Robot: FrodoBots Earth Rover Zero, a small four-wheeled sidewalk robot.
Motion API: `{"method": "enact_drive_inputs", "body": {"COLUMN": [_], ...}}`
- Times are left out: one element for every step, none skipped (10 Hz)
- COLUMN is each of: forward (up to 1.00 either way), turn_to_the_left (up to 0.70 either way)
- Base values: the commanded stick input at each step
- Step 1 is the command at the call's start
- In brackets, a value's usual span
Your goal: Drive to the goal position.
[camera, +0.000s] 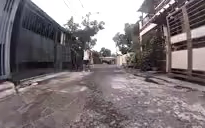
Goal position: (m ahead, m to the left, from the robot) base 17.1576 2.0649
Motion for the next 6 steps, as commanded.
{"method": "enact_drive_inputs", "body": {"forward": [1.0, 1.0, 1.0, 1.0, 1.0, 1.0], "turn_to_the_left": [0.0, 0.0, 0.0, 0.0, 0.0, 0.0]}}
